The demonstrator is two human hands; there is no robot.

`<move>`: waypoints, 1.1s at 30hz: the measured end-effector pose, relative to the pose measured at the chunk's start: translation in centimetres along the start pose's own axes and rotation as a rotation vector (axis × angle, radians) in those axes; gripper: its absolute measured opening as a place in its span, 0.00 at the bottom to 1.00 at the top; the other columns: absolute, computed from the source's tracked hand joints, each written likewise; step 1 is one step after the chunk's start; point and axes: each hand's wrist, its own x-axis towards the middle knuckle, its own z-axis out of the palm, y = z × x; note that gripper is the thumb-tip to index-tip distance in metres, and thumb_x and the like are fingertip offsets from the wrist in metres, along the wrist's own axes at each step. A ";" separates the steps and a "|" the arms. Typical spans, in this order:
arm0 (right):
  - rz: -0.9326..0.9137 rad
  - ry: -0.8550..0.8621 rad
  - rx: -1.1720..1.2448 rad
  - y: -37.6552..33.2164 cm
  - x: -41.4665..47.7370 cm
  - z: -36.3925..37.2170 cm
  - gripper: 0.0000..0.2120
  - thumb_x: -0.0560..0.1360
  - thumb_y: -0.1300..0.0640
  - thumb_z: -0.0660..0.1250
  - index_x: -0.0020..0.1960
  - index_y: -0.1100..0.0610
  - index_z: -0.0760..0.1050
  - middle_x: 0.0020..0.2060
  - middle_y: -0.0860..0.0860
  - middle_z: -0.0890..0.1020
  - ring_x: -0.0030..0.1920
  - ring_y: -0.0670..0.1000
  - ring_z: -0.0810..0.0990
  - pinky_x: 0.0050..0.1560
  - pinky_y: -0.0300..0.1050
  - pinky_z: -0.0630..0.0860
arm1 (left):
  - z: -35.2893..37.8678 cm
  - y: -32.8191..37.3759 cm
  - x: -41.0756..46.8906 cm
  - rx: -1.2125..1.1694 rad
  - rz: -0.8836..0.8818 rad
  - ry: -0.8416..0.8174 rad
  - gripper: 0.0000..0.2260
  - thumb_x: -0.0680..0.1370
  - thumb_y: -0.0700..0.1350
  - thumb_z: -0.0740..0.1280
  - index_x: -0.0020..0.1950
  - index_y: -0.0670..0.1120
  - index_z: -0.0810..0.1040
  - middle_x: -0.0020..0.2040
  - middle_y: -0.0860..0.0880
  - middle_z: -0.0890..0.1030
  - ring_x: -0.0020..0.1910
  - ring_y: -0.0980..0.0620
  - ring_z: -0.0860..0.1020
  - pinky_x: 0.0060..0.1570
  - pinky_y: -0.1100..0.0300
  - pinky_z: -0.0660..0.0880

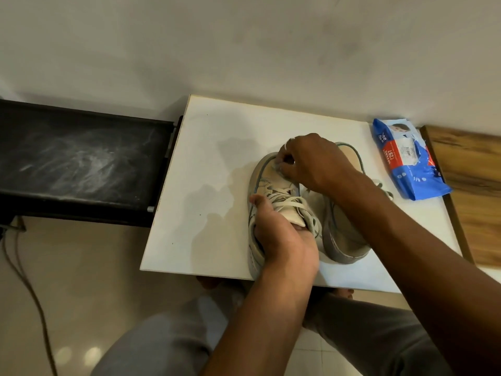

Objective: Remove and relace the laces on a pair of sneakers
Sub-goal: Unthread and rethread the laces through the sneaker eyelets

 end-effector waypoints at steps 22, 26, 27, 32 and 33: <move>-0.068 0.042 -0.017 -0.3 0.5 0.5 0.07 0.77 0.53 0.68 0.53 0.46 0.83 0.50 0.44 0.82 0.50 0.50 0.79 0.43 0.45 0.72 | 0.0 0.3 -0.5 0.022 -0.055 0.004 0.17 0.81 0.56 0.61 0.56 0.45 0.81 0.53 0.42 0.84 0.51 0.46 0.83 0.53 0.54 0.78; -0.129 -0.165 0.082 -0.7 0.3 -0.3 0.07 0.76 0.55 0.71 0.52 0.47 0.83 0.45 0.43 0.84 0.47 0.46 0.80 0.44 0.44 0.75 | -0.1 0.3 -0.6 0.021 -0.041 -0.002 0.17 0.81 0.56 0.61 0.55 0.45 0.80 0.51 0.43 0.84 0.46 0.47 0.83 0.50 0.55 0.78; -0.124 -0.196 0.069 -0.4 0.3 -0.6 0.06 0.75 0.54 0.71 0.52 0.47 0.83 0.45 0.42 0.84 0.46 0.45 0.80 0.44 0.44 0.75 | -0.1 0.2 -0.7 0.020 -0.041 -0.006 0.16 0.81 0.56 0.60 0.54 0.46 0.80 0.51 0.43 0.84 0.45 0.48 0.82 0.50 0.56 0.78; 0.028 0.079 -0.089 0.2 0.1 0.1 0.06 0.74 0.51 0.69 0.49 0.49 0.83 0.44 0.49 0.84 0.44 0.54 0.81 0.43 0.49 0.79 | 0.2 0.3 -0.6 0.008 -0.033 -0.001 0.17 0.81 0.55 0.61 0.58 0.45 0.79 0.54 0.43 0.83 0.53 0.44 0.82 0.54 0.54 0.76; 0.026 0.089 -0.079 0.0 0.1 0.2 0.07 0.74 0.51 0.68 0.48 0.50 0.83 0.42 0.51 0.84 0.42 0.54 0.81 0.42 0.50 0.80 | 0.2 0.2 -0.6 0.009 -0.032 -0.001 0.17 0.81 0.55 0.61 0.59 0.44 0.79 0.55 0.42 0.83 0.56 0.43 0.81 0.55 0.53 0.76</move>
